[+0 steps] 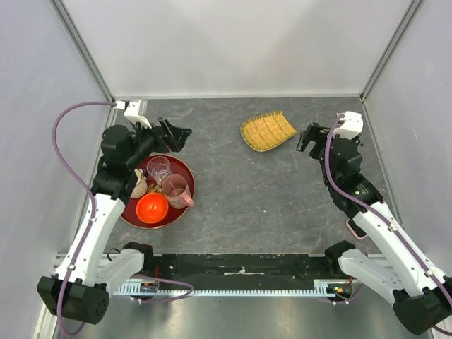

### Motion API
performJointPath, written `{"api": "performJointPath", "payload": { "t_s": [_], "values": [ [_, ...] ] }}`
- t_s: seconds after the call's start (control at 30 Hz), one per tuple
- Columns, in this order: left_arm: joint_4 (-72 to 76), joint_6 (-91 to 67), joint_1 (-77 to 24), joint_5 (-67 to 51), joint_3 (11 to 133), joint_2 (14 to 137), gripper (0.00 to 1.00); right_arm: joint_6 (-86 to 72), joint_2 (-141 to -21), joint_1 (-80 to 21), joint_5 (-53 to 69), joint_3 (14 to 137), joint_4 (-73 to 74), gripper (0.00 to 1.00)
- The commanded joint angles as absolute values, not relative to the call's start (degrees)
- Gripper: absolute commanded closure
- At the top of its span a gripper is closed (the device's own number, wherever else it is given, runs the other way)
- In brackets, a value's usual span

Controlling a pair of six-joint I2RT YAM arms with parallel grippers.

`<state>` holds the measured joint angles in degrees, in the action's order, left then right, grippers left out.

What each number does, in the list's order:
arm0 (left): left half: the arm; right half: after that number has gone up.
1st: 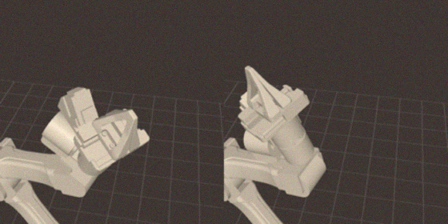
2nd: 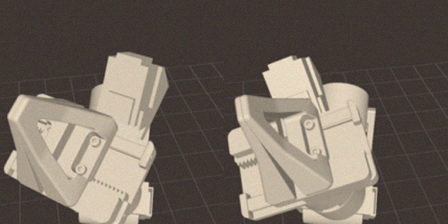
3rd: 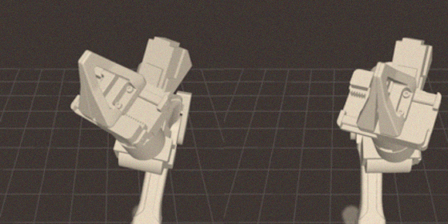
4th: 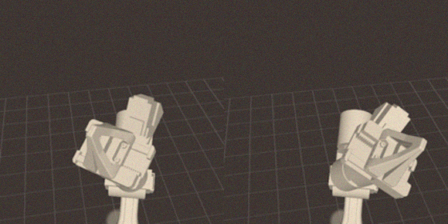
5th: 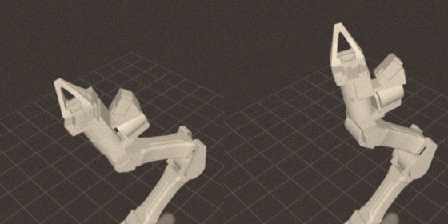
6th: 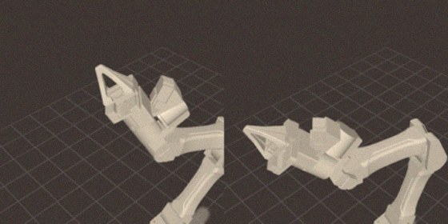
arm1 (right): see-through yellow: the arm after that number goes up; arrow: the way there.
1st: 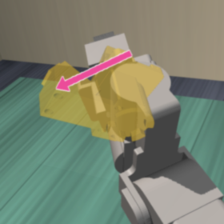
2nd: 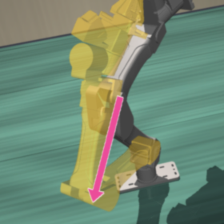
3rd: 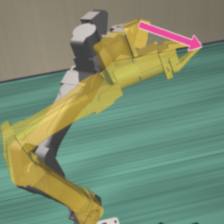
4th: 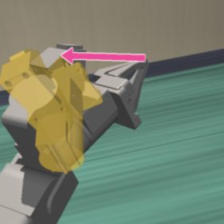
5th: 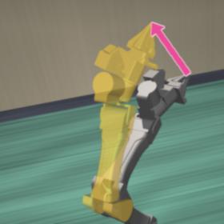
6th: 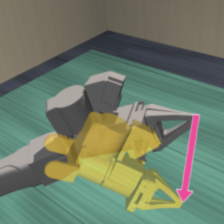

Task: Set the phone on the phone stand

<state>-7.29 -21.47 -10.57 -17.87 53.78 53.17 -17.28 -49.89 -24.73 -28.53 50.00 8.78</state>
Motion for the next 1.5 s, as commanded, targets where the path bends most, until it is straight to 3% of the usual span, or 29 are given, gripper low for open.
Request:
{"api": "performJointPath", "payload": {
  "t_s": [0.0,0.17,0.47,0.67,0.93,1.13,1.27,1.47],
  "values": [
    [-3.7,-22.2,-10.3,-25.5,60.4,56.2,0.01,-20.9,-51.3,-24.7,-28.0,52.2,8.2,0.02],
    [-2.0,-21.1,-9.9,-29.3,58.5,60.5,0.05,-17.4,-54.5,-24.8,-19.5,52.5,5.9,0.02],
    [-0.3,-25.7,-8.1,-35.3,53.5,59.8,0.11,-19.3,-67.2,-23.3,-23.8,57.6,4.3,0.02],
    [2.6,-27.8,-8.1,-37.1,52.6,59.3,0.14,-23.4,-65.7,-5.8,-16.3,57.0,7.1,0.02],
    [3.9,-29.9,-8.2,-38.2,51.9,59.3,0.15,-23.1,-69.9,1.8,-26.3,62.4,14.6,0.02],
    [3.1,-28.8,-8.3,-36.4,51.5,58.4,0.16,-26.5,-79.7,5.2,-27.0,70.0,22.9,0.2],
    [2.7,-29.0,-8.3,-37.1,51.9,58.6,0.16,-22.2,-82.2,5.2,-27.9,71.0,22.2,0.42],
    [3.6,-29.5,-8.2,-38.0,51.4,59.9,0.17,-16.0,-88.9,5.4,-23.7,77.4,26.7,0.46]
  ]
}}
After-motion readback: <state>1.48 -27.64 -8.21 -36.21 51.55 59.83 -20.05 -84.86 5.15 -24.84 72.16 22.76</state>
